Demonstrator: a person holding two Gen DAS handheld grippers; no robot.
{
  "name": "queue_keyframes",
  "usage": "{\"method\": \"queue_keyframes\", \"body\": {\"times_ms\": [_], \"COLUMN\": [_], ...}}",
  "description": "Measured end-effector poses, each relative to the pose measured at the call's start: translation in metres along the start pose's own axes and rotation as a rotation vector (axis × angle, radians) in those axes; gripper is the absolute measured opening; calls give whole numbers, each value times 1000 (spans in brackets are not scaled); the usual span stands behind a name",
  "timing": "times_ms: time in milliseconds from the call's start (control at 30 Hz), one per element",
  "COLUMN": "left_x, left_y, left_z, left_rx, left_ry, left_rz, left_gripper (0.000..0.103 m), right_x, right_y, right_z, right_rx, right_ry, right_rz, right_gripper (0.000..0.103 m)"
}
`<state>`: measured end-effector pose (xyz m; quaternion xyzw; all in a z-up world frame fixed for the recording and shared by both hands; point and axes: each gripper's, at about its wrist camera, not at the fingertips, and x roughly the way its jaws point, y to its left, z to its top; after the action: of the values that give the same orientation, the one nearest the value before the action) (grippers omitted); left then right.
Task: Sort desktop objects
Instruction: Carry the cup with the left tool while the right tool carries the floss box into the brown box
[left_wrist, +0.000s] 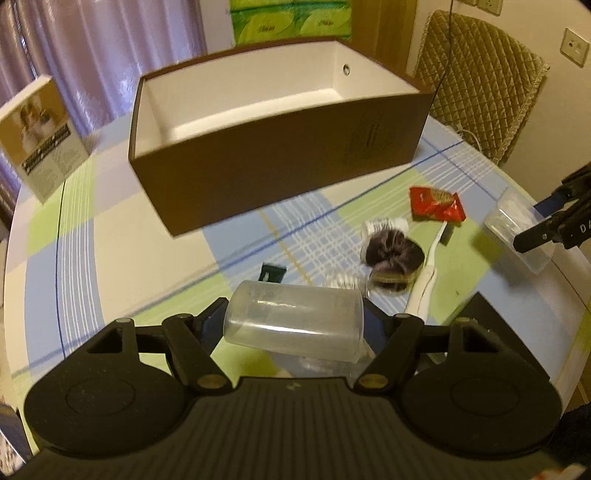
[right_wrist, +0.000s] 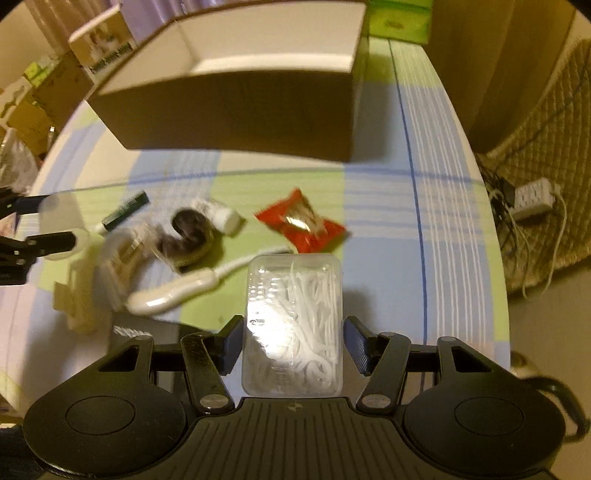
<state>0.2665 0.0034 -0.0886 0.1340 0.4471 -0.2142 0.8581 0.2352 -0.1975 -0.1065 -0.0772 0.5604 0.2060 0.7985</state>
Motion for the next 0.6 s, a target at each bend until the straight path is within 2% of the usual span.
{"method": "queue_keyframes", "body": {"times_ms": [200, 467, 600], "left_x": [-7, -7, -6], "left_y": [6, 19, 26], "left_z": [26, 67, 87], "left_rx": [30, 26, 28], "left_ry": [-51, -122, -153], "left_rz": [-5, -10, -17], "left_gripper": [71, 71, 71], "right_x": [-13, -33, -32], "right_y": [4, 21, 27], "right_z": [30, 89, 113], "right_rx": [-43, -109, -132], "right_ry": [-50, -160, -177], "right_rz": [33, 65, 68], "right_gripper": [56, 56, 56]}}
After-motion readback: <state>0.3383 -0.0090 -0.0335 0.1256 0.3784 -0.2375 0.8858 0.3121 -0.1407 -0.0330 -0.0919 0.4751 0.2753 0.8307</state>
